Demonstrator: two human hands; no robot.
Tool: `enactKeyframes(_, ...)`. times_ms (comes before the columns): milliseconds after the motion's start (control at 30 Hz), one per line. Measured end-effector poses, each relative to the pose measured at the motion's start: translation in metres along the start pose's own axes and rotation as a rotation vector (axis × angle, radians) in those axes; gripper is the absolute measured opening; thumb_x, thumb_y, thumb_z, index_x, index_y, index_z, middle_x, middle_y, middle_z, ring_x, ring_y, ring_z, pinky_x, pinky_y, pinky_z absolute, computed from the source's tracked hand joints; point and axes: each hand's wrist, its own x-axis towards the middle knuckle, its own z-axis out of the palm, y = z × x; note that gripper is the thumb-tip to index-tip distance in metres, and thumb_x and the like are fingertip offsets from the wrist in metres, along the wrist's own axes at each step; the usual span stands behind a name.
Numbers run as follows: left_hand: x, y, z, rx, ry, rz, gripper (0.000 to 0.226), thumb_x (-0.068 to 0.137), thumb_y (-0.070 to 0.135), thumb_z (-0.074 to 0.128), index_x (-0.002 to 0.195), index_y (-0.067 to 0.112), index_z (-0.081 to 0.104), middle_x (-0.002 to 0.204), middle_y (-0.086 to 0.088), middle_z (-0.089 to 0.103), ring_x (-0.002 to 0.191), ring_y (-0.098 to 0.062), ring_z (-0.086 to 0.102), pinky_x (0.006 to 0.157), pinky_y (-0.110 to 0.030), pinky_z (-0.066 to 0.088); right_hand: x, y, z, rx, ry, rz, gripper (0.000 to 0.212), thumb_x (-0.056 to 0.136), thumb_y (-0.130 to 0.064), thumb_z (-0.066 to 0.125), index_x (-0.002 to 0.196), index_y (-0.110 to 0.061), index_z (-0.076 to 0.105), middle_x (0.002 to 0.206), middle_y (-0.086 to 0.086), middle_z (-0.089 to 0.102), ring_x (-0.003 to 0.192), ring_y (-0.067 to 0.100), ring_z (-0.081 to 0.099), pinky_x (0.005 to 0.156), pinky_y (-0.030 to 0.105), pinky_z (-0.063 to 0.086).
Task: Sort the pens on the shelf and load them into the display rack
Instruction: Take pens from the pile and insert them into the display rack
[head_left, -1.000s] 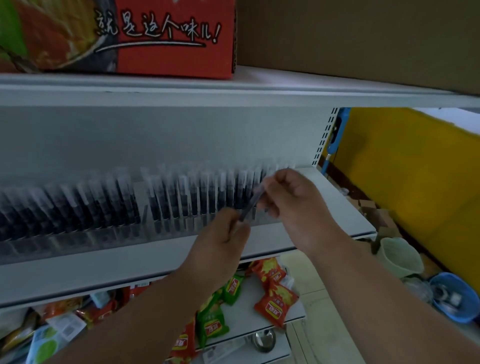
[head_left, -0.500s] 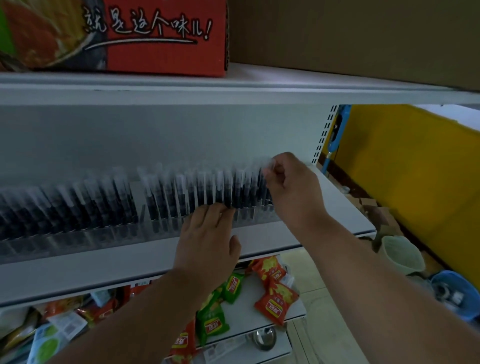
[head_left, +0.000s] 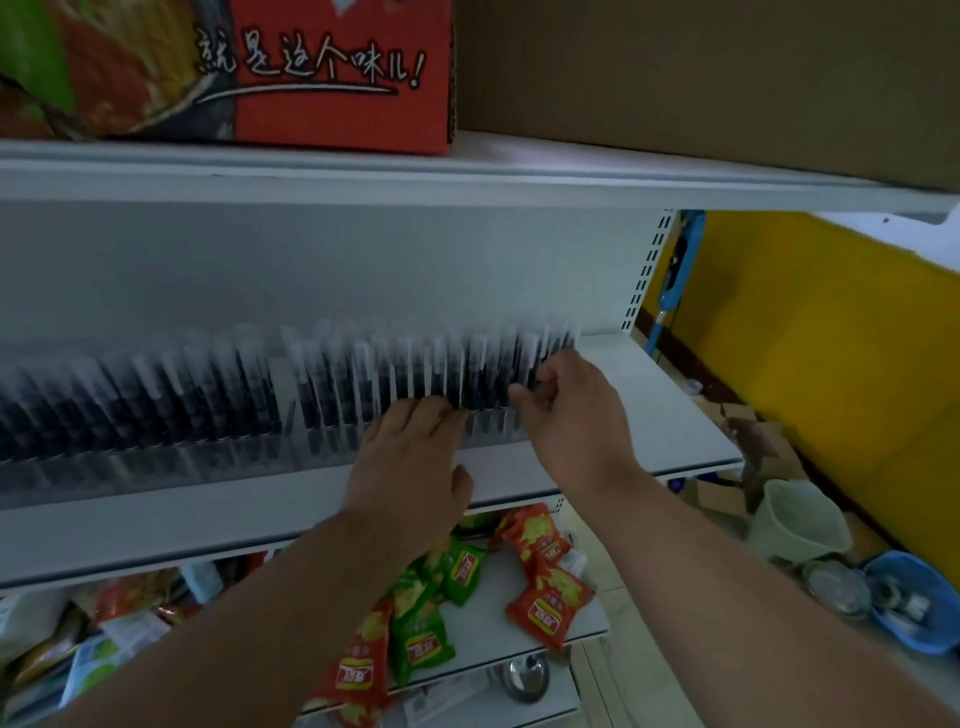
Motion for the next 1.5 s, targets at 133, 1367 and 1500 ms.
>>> enactKeyframes(133,-0.01,0.002,-0.006,-0.091,0.078,-0.012,0.047,0.089,0.034,0.052,0.133,0.019,0.053,0.131,0.0,0.051,0.121,-0.022,0.043,0.105,-0.039,0.039,-0.013,-0.016,-0.02,0.0,0.078,-0.203,0.02,0.089,-0.027,0.067,0.092,-0.015,0.051,0.087,-0.002,0.048,0.078,0.015,0.045,0.064,0.03,0.036)
enactKeyframes(1367,-0.457,-0.352,-0.224,0.139,0.226,-0.858,0.031,0.085,0.04,0.049,0.108,0.025,0.063,0.102,0.006,0.061,0.099,-0.02,0.055,0.084,-0.036,0.044,-0.222,-0.522,0.192,0.162,-0.458,-0.676,0.038,0.093,-0.05,0.052,0.124,-0.028,0.049,0.121,-0.004,0.05,0.11,0.018,0.048,0.094,0.038,0.043)
enactKeyframes(1500,-0.445,-0.389,-0.217,0.089,0.216,-0.86,0.03,0.09,0.04,0.05,0.114,0.026,0.06,0.111,0.006,0.058,0.108,-0.02,0.052,0.091,-0.036,0.043,-0.207,-0.54,0.223,0.121,-0.474,-0.698,0.04,0.093,-0.051,0.051,0.126,-0.028,0.049,0.123,-0.005,0.049,0.112,0.017,0.047,0.094,0.036,0.042)
